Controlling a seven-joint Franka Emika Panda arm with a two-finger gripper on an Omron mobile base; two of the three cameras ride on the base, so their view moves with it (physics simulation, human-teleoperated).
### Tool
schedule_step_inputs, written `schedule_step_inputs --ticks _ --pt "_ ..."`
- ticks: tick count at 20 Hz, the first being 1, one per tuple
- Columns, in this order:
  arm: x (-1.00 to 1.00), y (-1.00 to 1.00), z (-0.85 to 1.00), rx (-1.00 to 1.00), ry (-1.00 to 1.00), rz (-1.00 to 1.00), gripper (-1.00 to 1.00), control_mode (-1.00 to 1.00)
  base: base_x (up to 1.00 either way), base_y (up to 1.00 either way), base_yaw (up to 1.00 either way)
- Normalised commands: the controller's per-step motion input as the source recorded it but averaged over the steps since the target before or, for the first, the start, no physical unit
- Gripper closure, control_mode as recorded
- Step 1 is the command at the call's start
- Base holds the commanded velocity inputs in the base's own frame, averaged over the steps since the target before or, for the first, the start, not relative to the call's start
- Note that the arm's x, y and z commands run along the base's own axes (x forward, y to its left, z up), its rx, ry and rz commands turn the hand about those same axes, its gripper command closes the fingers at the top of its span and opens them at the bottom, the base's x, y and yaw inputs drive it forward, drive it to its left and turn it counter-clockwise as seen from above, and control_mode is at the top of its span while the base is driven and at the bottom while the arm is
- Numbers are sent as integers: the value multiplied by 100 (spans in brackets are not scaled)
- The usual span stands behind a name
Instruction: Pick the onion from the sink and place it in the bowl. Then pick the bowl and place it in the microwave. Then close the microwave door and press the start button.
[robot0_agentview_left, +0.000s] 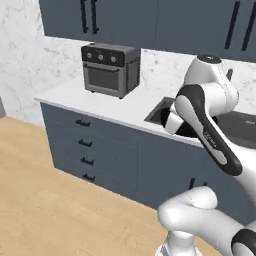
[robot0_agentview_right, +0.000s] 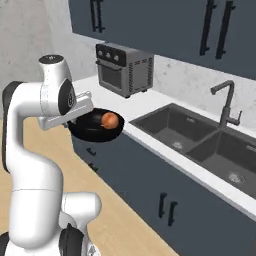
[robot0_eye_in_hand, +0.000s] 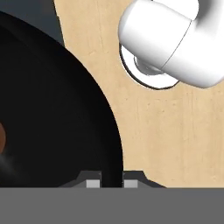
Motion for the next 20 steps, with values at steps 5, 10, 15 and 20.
schedule_step_inputs --ticks 5,10,15,20 --pt "0 0 0 0 0 0 100 100 -16 7 86" --pt "0 0 0 0 0 0 100 100 0 15 98" --pt "0 0 0 0 0 0 100 100 0 6 100" --pt "0 0 0 0 0 0 100 100 0 11 99"
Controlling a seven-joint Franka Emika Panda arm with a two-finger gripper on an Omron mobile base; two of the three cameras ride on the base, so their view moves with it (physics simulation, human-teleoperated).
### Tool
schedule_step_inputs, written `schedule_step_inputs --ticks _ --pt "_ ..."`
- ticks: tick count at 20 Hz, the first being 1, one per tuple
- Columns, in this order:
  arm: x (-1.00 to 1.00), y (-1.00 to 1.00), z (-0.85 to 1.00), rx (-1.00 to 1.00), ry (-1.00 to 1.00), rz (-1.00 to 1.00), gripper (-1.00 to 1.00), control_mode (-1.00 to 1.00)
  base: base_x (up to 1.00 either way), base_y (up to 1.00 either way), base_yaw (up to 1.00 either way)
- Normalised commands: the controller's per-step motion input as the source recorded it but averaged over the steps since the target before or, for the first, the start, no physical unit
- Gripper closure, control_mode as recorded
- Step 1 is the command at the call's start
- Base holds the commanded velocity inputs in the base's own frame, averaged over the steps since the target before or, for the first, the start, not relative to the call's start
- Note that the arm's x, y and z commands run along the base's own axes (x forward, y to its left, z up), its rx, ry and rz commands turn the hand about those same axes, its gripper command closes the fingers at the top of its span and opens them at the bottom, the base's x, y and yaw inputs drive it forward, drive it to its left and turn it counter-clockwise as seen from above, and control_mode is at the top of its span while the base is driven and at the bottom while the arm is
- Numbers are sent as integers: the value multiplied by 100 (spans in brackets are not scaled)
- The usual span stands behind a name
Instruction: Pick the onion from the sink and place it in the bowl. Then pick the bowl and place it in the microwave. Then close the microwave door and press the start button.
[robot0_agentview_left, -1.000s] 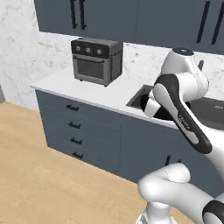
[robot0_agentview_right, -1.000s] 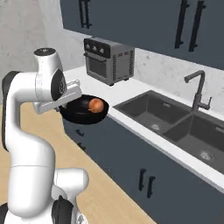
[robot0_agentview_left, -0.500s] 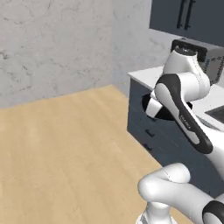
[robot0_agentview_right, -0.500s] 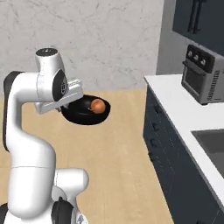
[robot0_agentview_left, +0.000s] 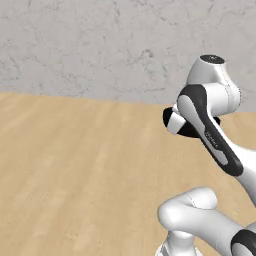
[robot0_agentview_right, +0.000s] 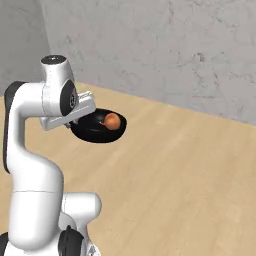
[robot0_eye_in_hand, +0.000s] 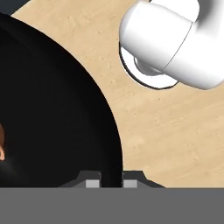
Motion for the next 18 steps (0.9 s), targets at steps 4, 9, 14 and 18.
schedule_step_inputs --ticks 4,9,14,18 --pt "0 0 0 0 0 0 100 100 0 11 97" --pt "0 0 0 0 0 0 100 100 5 5 93" --pt "0 0 0 0 0 0 100 100 8 3 91" --pt "0 0 0 0 0 0 100 100 11 4 91"
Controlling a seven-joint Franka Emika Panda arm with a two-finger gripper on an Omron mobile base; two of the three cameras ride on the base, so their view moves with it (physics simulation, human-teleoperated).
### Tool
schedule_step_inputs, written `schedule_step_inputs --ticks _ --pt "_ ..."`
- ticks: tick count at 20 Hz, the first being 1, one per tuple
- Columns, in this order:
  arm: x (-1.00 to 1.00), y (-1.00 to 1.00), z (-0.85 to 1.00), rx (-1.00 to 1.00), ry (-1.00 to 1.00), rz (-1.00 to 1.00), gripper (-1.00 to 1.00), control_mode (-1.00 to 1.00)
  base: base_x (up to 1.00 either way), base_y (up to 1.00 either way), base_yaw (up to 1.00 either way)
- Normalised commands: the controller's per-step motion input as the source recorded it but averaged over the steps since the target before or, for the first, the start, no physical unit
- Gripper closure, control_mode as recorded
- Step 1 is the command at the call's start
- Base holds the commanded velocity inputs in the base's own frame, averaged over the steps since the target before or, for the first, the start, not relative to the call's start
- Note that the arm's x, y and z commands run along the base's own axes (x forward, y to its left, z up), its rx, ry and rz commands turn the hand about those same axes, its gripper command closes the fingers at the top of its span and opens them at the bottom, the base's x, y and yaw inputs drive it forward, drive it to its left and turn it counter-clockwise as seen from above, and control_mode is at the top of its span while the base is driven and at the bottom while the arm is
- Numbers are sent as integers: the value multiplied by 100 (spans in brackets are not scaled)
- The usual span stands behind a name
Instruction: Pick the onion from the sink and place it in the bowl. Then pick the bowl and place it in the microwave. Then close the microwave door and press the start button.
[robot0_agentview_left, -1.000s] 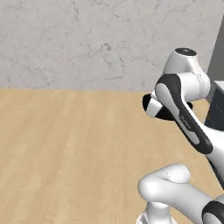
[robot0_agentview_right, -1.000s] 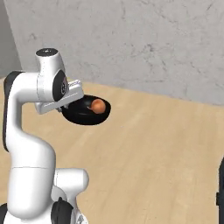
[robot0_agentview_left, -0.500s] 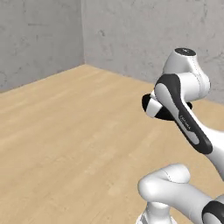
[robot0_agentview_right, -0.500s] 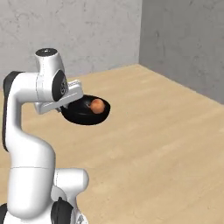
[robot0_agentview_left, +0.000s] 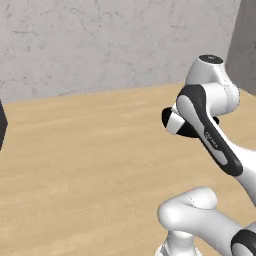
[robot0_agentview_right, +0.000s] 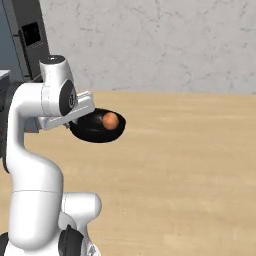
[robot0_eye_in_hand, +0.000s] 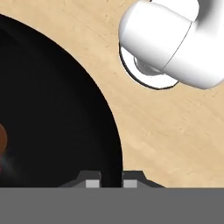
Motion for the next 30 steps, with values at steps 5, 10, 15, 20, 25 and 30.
schedule_step_inputs --ticks 5,10,15,20,25,30 --pt "0 0 0 0 0 0 100 100 18 2 90" --pt "0 0 0 0 0 0 100 100 31 0 87" --pt "0 0 0 0 0 0 100 100 49 0 82" --pt "0 0 0 0 0 0 100 100 46 1 81" --pt "0 0 0 0 0 0 100 100 52 18 69" --pt "0 0 0 0 0 0 100 100 96 35 35"
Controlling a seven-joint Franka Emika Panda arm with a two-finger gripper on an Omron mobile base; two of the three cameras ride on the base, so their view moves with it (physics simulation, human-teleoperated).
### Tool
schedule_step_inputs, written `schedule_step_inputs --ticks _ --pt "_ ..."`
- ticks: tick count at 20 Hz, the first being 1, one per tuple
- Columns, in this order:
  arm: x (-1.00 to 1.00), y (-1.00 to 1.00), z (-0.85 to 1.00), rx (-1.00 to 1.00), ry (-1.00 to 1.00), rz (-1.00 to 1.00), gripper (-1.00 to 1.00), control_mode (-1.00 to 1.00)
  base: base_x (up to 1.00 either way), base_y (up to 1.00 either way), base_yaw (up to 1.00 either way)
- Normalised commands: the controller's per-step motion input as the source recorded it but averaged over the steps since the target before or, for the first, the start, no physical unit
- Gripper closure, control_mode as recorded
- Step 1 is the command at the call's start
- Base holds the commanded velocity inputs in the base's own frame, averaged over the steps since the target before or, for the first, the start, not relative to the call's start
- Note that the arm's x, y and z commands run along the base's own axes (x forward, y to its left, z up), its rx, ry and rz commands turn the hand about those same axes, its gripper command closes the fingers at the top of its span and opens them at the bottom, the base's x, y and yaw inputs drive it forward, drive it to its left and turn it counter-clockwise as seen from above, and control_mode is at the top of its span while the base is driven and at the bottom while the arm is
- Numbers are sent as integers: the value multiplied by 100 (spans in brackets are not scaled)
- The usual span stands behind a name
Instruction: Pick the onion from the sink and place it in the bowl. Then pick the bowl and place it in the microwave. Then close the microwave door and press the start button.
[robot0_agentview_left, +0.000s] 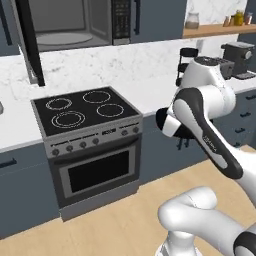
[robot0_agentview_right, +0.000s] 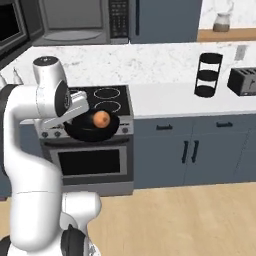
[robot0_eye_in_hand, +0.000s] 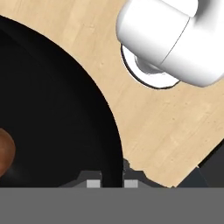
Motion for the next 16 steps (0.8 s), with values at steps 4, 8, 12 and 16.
schedule_step_inputs --ticks 4,8,12,16 --pt "0 0 0 0 0 0 100 100 95 29 6" --pt "0 0 0 0 0 0 100 100 62 52 2" --pt "0 0 0 0 0 0 100 100 41 46 4" --pt "0 0 0 0 0 0 100 100 38 44 0"
